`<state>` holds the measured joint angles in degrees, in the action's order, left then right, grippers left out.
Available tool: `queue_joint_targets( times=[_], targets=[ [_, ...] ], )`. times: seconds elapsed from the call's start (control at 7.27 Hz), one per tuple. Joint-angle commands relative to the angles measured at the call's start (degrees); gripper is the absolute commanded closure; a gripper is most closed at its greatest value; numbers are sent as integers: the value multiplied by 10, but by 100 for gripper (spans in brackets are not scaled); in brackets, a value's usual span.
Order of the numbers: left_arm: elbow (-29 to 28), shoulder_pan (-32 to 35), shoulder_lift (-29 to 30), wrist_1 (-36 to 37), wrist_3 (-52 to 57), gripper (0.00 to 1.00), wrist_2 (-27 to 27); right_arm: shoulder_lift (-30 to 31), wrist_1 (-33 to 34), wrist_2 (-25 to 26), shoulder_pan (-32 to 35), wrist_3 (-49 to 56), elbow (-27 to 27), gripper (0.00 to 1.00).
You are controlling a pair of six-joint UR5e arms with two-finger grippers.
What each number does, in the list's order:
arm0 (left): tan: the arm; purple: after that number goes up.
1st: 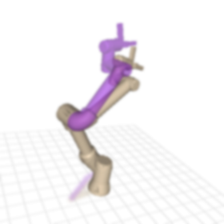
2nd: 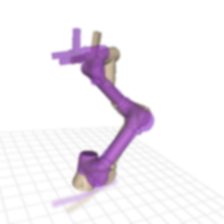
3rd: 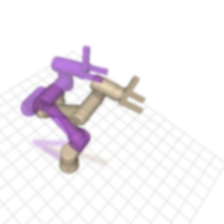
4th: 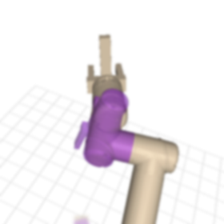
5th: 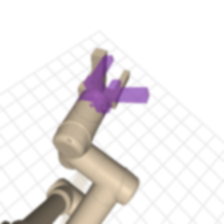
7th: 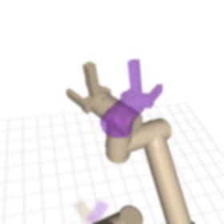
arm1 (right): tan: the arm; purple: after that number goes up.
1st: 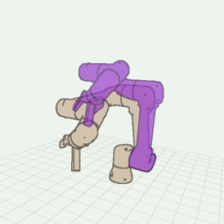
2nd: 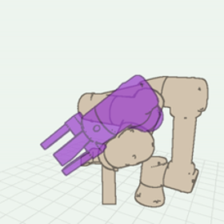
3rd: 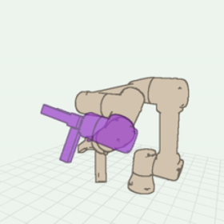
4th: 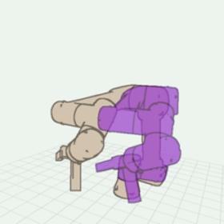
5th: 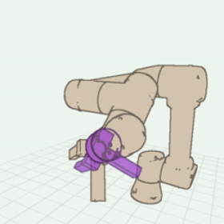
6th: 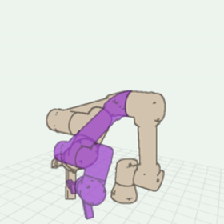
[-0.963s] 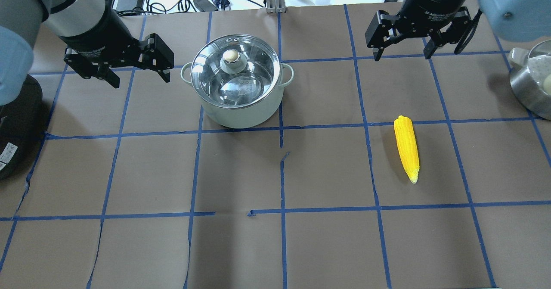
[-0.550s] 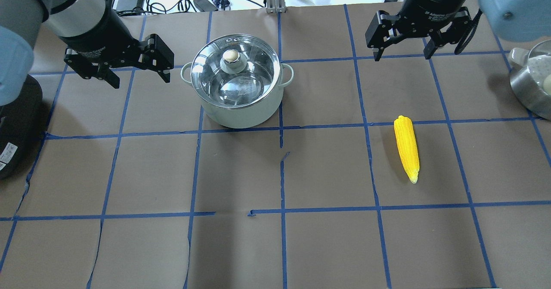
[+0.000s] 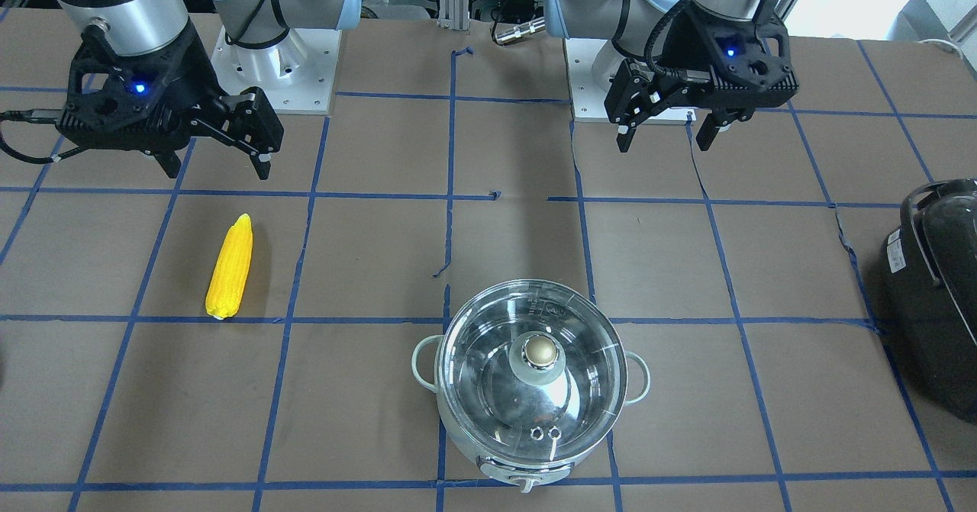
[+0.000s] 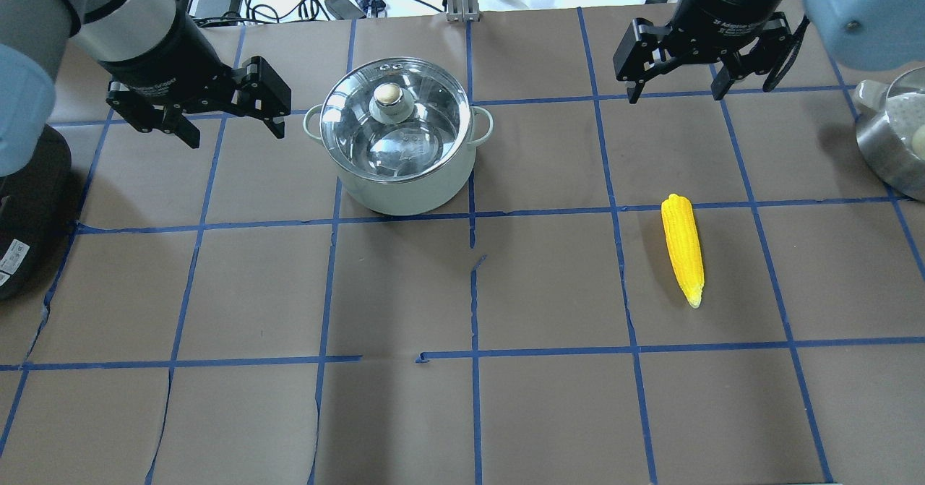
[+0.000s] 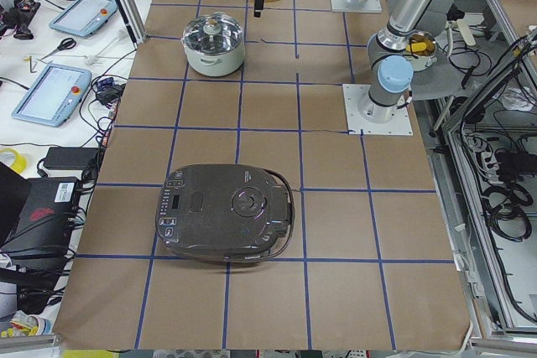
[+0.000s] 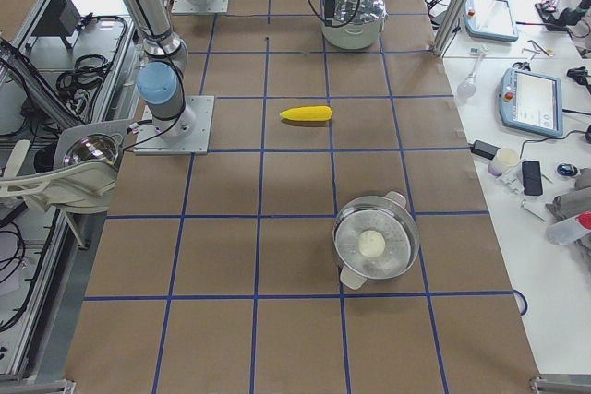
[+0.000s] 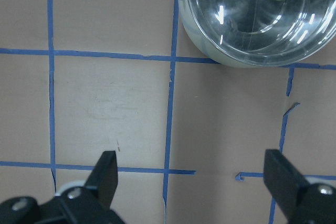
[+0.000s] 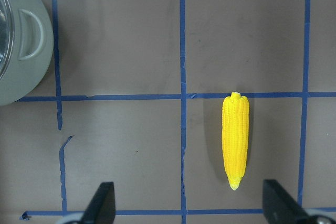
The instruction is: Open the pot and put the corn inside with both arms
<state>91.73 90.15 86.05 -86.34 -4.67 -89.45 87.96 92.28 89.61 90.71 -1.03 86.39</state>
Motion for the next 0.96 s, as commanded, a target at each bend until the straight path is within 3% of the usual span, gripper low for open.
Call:
queue_joint_targets(
  times=[0.0, 0.41, 0.83],
  targets=[
    [-16, -8, 30, 13, -1, 0, -6, -2, -8, 0, 0, 1, 0, 0],
    [-115, 0, 166, 20, -34, 0, -13, -12, -7, 5, -4, 8, 11, 0],
    [-211, 70, 290, 55, -73, 0, -38, -17, 61, 40, -110, 33, 158, 0]
  ],
)
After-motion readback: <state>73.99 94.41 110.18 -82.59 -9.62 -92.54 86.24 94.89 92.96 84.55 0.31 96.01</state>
